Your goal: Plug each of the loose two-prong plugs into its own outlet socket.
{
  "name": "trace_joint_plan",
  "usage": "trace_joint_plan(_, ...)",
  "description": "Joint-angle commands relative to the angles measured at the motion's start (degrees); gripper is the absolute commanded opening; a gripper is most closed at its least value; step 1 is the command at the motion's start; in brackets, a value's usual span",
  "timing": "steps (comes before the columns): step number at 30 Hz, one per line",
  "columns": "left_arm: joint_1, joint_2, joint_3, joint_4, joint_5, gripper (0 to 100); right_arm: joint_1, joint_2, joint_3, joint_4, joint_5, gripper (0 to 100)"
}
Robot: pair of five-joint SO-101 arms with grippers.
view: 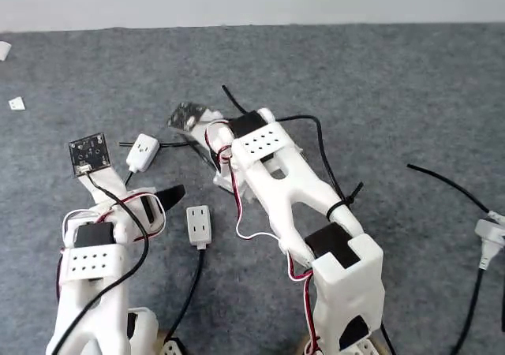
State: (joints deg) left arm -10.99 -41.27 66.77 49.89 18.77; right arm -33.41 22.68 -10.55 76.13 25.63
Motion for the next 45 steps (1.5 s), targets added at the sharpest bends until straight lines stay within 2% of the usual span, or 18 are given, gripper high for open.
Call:
trace_joint_plan(1, -0.70, 5.80, -5.49, -1.49, 0.70, 38, 2.51, -4.44, -3.34, -1.89, -8.18, 1.0)
trace_joint_plan(5, -2.46, 9.67, -7.87, -1.67, 0.70, 38, 4.97, -9.27, -1.41, -3.82, -16.53, 1.0)
trace_joint_plan(11, -2.37, 10.20, -5.93, -5.80, 0.70, 38, 3.30, -16.66, 8.97, -11.30, -26.55, 1.0)
trace_joint_plan(15, -1.93, 11.96, -6.81, -5.89, 0.70, 38, -0.04, -23.60, 16.53, -13.76, -27.43, 1.0)
trace_joint_plan(19, -2.11, 20.84, -13.49, -2.20, 0.44, 38, -2.95, -31.87, 23.12, -13.85, -27.34, 1.0)
trace_joint_plan(25, -2.90, 32.70, -23.08, 3.25, -11.60, 38, -7.78, -43.56, 33.85, -13.41, -23.82, 1.0)
trace_joint_plan(32, -0.35, 33.32, -22.73, 4.48, -25.05, 38, -11.56, -55.08, 42.64, -13.32, -23.12, 0.9)
trace_joint_plan(39, 4.66, 33.32, -22.46, 9.05, -41.32, 38, -12.62, -58.07, 47.38, -13.32, -20.66, 0.9)
trace_joint_plan(45, 6.24, 33.32, -21.93, 10.46, -48.62, 38, -13.05, -58.07, 47.82, -13.23, -20.48, 0.9)
